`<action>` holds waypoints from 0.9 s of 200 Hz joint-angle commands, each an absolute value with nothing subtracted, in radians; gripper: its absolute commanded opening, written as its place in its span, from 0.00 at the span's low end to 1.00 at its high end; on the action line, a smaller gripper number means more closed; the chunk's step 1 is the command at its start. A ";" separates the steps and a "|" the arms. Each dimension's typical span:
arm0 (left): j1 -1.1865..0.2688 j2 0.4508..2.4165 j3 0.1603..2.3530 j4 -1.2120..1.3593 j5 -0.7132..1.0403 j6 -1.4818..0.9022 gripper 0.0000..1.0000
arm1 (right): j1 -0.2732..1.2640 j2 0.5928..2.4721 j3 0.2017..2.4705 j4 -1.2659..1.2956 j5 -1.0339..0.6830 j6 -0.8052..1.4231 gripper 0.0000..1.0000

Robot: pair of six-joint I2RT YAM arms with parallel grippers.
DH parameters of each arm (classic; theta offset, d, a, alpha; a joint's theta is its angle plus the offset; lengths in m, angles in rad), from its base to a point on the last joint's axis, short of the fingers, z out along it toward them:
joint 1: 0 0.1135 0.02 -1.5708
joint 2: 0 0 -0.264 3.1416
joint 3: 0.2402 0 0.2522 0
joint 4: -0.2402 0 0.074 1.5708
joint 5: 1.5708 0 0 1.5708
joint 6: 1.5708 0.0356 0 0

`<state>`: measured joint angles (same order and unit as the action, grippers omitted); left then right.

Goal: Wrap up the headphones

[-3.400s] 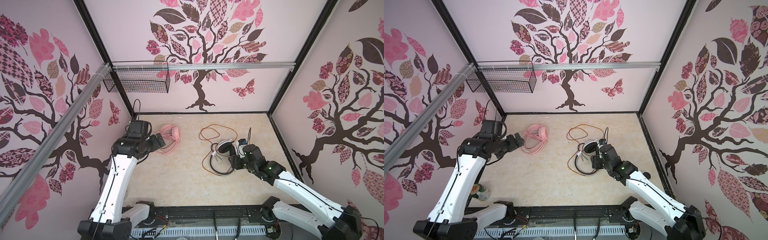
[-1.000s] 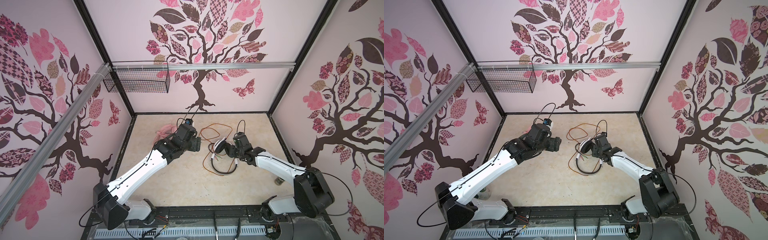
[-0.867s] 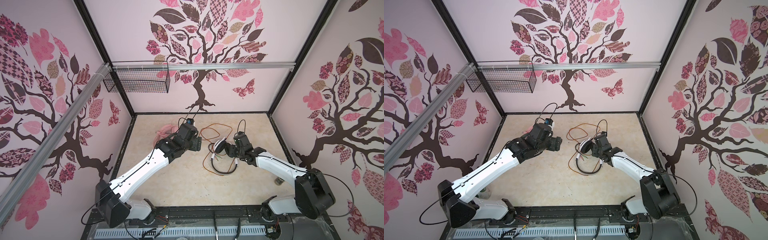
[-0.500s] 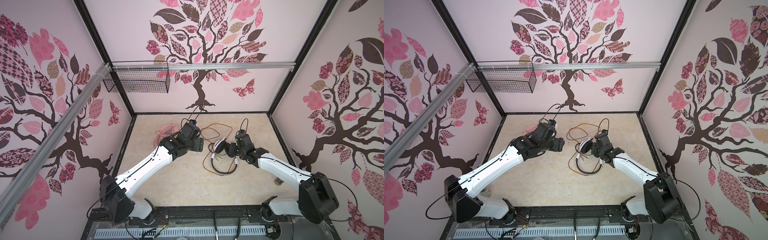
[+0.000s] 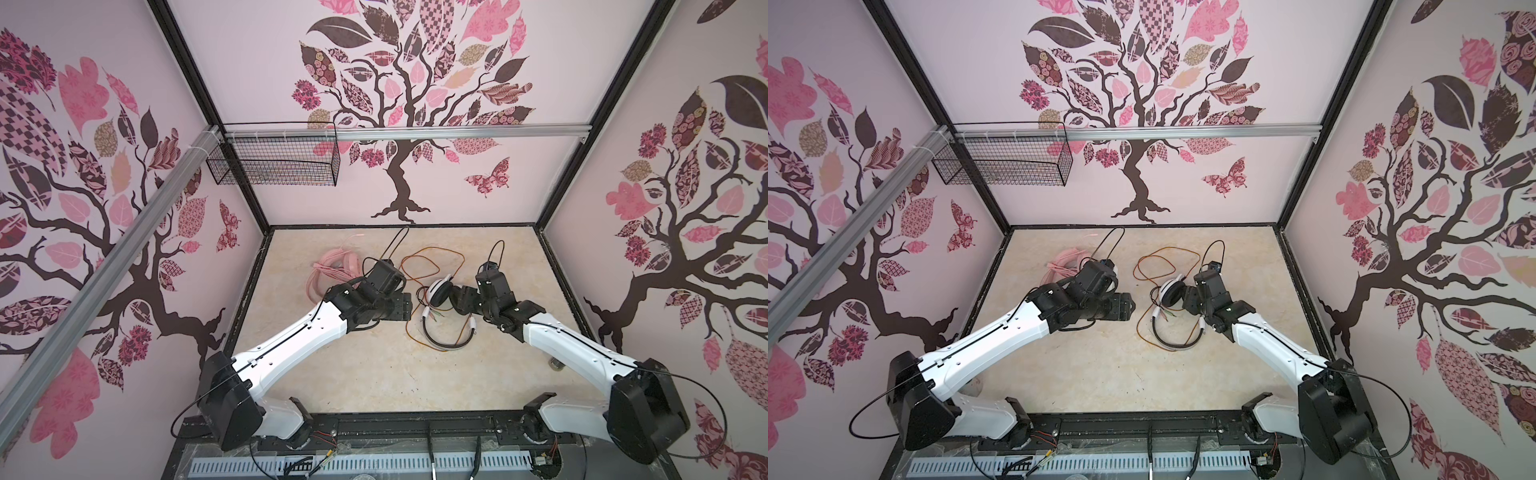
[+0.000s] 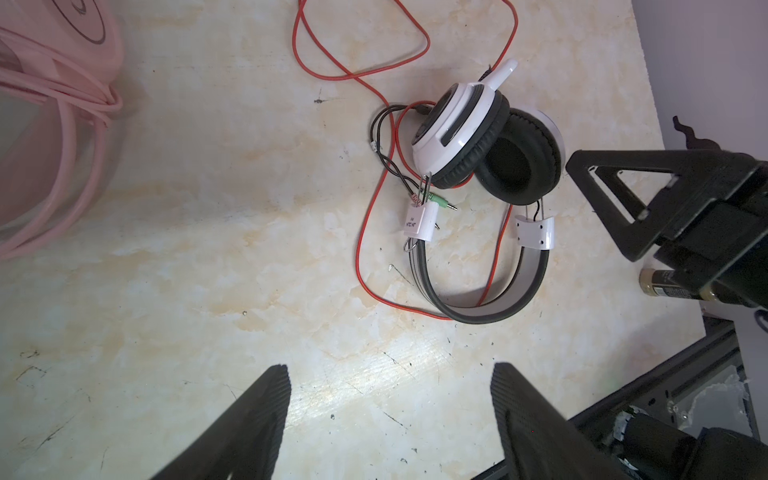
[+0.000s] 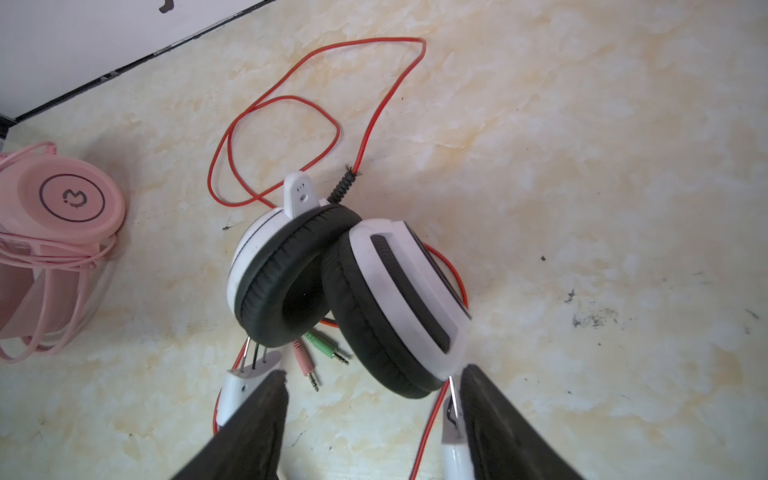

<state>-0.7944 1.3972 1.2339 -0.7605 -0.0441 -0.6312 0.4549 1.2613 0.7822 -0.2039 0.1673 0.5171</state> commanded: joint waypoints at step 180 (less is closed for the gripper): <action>-0.798 1.328 1.164 -0.774 0.017 -0.638 0.80 | 0.390 1.552 0.880 -0.149 0.042 0.373 0.60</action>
